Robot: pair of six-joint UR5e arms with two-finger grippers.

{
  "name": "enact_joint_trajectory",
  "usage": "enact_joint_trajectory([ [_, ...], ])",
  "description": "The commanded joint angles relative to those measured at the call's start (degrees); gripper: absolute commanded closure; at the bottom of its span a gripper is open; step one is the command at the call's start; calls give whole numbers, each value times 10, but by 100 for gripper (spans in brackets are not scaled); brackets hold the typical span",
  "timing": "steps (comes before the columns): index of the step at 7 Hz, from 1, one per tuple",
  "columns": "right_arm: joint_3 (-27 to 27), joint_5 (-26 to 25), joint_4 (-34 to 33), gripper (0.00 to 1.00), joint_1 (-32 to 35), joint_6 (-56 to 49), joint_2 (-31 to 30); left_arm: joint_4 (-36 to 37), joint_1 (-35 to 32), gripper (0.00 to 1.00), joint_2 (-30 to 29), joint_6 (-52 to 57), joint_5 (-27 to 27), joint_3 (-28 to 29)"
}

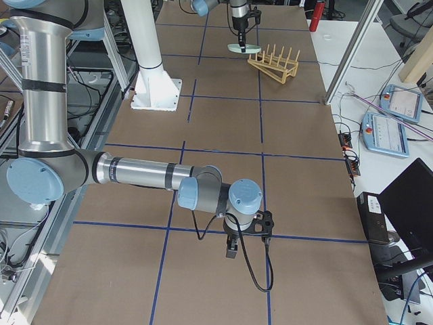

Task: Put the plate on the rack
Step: 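Lift the plate with the left gripper and tilt it upright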

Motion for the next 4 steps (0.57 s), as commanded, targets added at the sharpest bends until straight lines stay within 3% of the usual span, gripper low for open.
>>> enact_joint_trajectory([
  [1, -1, 0, 0, 0, 0, 0, 0, -37, -80, 100, 5, -3, -43, -22],
  [3, -1, 0, 0, 0, 0, 0, 0, -172, -131, 100, 42, -58, -80, -16],
  [4, 0, 0, 0, 0, 0, 0, 0, -294, -139, 100, 75, -141, -80, -5],
])
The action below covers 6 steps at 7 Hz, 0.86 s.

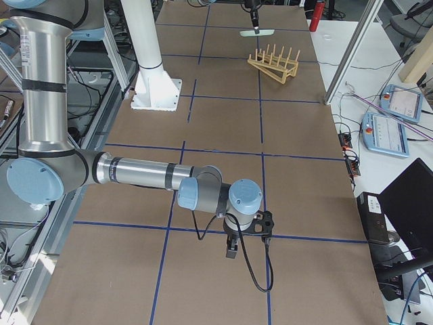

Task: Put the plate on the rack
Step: 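Lift the plate with the left gripper and tilt it upright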

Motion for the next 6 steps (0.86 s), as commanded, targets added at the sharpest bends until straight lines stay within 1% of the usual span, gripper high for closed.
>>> enact_joint_trajectory([
  [1, 0, 0, 0, 0, 0, 0, 0, -233, -32, 100, 59, -152, -9, 30],
  [2, 0, 0, 0, 0, 0, 0, 0, -318, -36, 100, 77, -226, -5, 49],
  [3, 0, 0, 0, 0, 0, 0, 0, -431, -48, 100, 92, -297, -3, 83],
  [4, 0, 0, 0, 0, 0, 1, 0, -524, -49, 100, 108, -352, 32, 109],
  [5, 0, 0, 0, 0, 0, 0, 0, -592, -48, 100, 114, -411, 87, 126],
  [6, 0, 0, 0, 0, 0, 0, 0, -648, -48, 100, 115, -458, 119, 154],
])
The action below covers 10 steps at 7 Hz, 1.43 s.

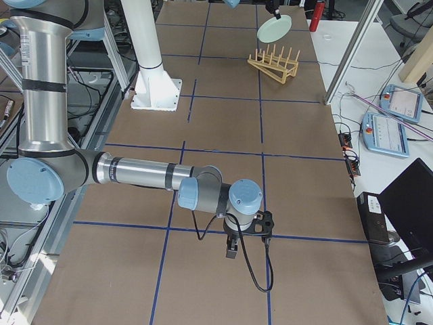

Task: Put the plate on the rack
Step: 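Carry the upright plate over the wooden rack's pegs with the left gripper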

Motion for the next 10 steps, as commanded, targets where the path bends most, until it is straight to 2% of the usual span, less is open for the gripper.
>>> enact_joint_trajectory([
  [1, 1, 0, 0, 0, 0, 0, 0, -145, 2, 100, 10, -112, 97, 55],
  [2, 0, 0, 0, 0, 0, 0, 0, -190, 5, 100, 15, -141, 133, 82],
  [4, 0, 0, 0, 0, 0, 0, 0, -222, 10, 100, 15, -143, 183, 134],
  [7, 0, 0, 0, 0, 0, 0, 0, -224, 15, 100, 30, -179, 187, 157],
  [9, 1, 0, 0, 0, 0, 0, 0, -222, 45, 100, 30, -210, 244, 167],
  [10, 1, 0, 0, 0, 0, 1, -1, -223, 48, 100, 30, -213, 247, 173],
])
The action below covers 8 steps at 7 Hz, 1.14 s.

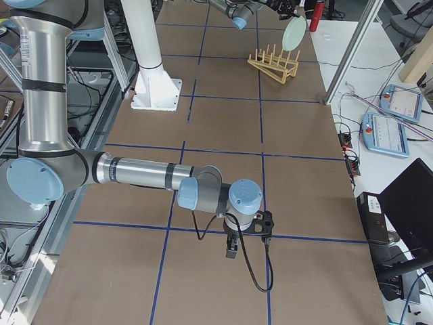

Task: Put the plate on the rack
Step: 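Carry the upright plate over the wooden rack's pegs with the left gripper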

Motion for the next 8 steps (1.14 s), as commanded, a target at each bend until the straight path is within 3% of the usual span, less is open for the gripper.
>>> enact_joint_trajectory([
  [1, 0, 0, 0, 0, 0, 0, 0, 0, 10, 100, 0, -8, 15, 7],
  [8, 0, 0, 0, 0, 0, 0, 0, -9, 12, 100, 3, -17, 15, 37],
])
